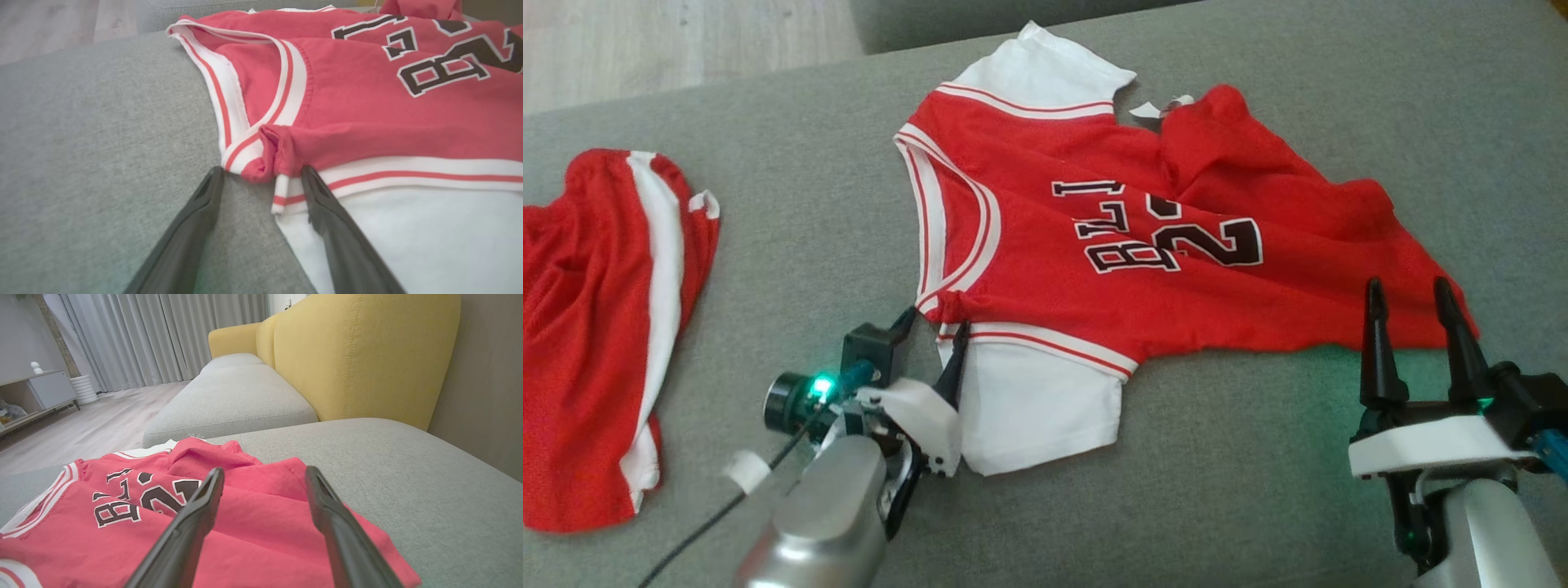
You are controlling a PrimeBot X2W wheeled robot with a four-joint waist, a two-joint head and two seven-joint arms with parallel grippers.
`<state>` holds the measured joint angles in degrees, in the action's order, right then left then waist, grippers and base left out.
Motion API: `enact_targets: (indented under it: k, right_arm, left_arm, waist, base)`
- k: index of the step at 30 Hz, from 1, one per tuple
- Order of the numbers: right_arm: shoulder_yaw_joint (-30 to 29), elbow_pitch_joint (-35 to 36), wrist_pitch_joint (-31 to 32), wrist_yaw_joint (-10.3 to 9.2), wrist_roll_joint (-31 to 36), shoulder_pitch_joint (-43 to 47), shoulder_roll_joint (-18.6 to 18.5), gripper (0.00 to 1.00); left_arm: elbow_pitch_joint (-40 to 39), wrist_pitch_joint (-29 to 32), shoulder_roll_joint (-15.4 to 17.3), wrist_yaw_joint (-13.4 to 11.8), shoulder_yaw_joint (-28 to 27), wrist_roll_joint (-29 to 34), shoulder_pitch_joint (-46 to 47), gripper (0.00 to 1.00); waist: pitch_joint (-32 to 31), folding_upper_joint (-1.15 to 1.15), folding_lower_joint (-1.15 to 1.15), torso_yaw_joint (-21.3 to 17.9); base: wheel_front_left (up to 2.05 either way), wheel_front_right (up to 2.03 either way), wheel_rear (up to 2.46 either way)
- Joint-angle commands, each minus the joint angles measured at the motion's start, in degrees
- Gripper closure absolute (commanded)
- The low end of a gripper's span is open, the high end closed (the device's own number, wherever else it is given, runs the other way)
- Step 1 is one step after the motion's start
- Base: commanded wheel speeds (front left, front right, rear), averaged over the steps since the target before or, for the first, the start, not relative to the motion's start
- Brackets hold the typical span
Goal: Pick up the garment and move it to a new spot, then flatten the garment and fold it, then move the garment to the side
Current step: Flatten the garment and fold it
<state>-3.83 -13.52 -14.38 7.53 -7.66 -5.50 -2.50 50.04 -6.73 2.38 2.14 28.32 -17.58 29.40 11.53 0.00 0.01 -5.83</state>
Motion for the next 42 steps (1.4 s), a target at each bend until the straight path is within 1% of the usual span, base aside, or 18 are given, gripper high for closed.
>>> enact_targets:
  k: [1, 2, 5, 11, 17, 23, 24, 25, 26, 28, 30, 33, 38, 42]
  right_arm:
    - [1.73, 2.05, -0.62, -0.04, -0.39, -1.69, -0.38, 0.00]
    - [1.88, 2.03, -0.62, -0.04, -0.43, -1.79, -0.38, 0.00]
    - [2.26, 1.99, -0.62, -0.04, -0.51, -2.16, -0.38, 0.00]
    - [2.43, 1.99, -0.62, -0.04, -0.45, -2.43, -0.38, 0.00]
    - [2.65, 1.95, -0.62, -0.04, -0.24, -2.54, -0.38, 0.00]
    - [3.44, 1.74, -0.62, -0.04, 0.04, -2.99, -0.38, 0.00]
    - [3.50, 1.71, -0.62, -0.04, 0.09, -3.03, -0.38, 0.00]
    - [3.54, 1.67, -0.62, -0.04, 0.13, -3.05, -0.38, 0.00]
    - [3.61, 1.61, -0.62, -0.04, 0.18, -3.04, -0.38, 0.00]
    - [3.62, 1.44, -0.62, -0.04, 0.31, -2.87, -0.38, 0.00]
    - [3.50, 1.29, -0.62, -0.04, 0.49, -2.55, -0.38, 0.00]
    - [3.13, 1.31, -0.62, -0.04, 0.67, -2.09, -0.38, 0.00]
    - [2.28, 1.87, -0.62, -0.04, 0.71, -1.06, -0.38, 0.00]
    - [1.42, 2.20, -0.62, -0.04, 0.80, 0.42, -0.38, 0.00]
  left_arm:
    - [0.23, 0.96, 0.56, 0.87, -0.66, -0.55, 2.82, 0.89]
    - [0.59, 0.85, 0.56, 1.18, -0.54, -0.74, 3.16, 1.00]
    - [1.65, 0.05, 0.57, 1.40, -0.66, -1.22, 4.30, 1.00]
    - [3.23, -2.72, 1.23, 0.23, -1.53, -1.48, 6.43, 1.00]
    - [4.83, -5.76, 2.83, -1.55, -2.54, -1.29, 9.46, 1.00]
    - [5.74, -7.54, 3.97, -3.15, -2.78, -0.46, 11.60, 1.00]
    - [5.90, -7.70, 4.00, -3.22, -2.65, -0.28, 11.63, 0.76]
    - [5.94, -7.83, 3.93, -3.23, -2.58, -0.24, 11.54, 0.02]
    - [5.82, -7.95, 3.79, -3.17, -2.67, -0.39, 11.33, 0.00]
    - [5.38, -8.11, 3.57, -3.31, -2.78, -0.49, 10.64, 0.00]
    - [3.64, -8.21, 3.45, -4.05, -3.55, -0.76, 9.64, 0.00]
    - [-3.08, -8.24, 3.66, -5.29, -5.05, -0.22, 6.87, 0.00]
    - [-15.11, -8.25, 3.71, -7.37, -8.00, 1.13, -0.47, 0.00]
    - [-22.43, -8.26, 3.13, -8.28, -9.14, 2.68, -6.53, 0.00]
  waist:
    - [0.49, 0.00, -0.01, -0.53]
    - [0.66, 0.00, -0.01, -0.70]
    - [0.88, 0.00, -0.01, -1.07]
    - [0.95, 0.00, -0.01, -1.25]
    - [0.97, 0.00, -0.01, -1.04]
    - [1.06, 0.00, -0.01, -0.40]
    - [1.02, 0.00, -0.01, -0.28]
    - [0.99, 0.00, -0.01, -0.13]
    - [0.90, 0.00, -0.01, 0.06]
    - [0.58, 0.00, -0.01, 0.50]
    - [0.14, 0.00, -0.01, 1.03]
    - [-0.64, 0.00, -0.01, 2.00]
    - [-2.15, 0.00, -0.01, 4.03]
    - [-3.51, 0.00, -0.01, 6.02]
  base:
    - [0.00, 0.00, 0.00]
    - [0.00, 0.00, 0.00]
    - [0.00, 0.00, 0.00]
    - [0.00, 0.00, 0.00]
    - [0.00, 0.00, 0.00]
    - [0.00, 0.00, 0.00]
    - [0.00, 0.00, 0.00]
    - [0.00, 0.00, 0.00]
    - [0.00, 0.00, 0.00]
    - [0.00, 0.00, 0.00]
    - [0.00, 0.00, 0.00]
    - [0.00, 0.00, 0.00]
    - [0.00, 0.00, 0.00]
    - [0.00, 0.00, 0.00]
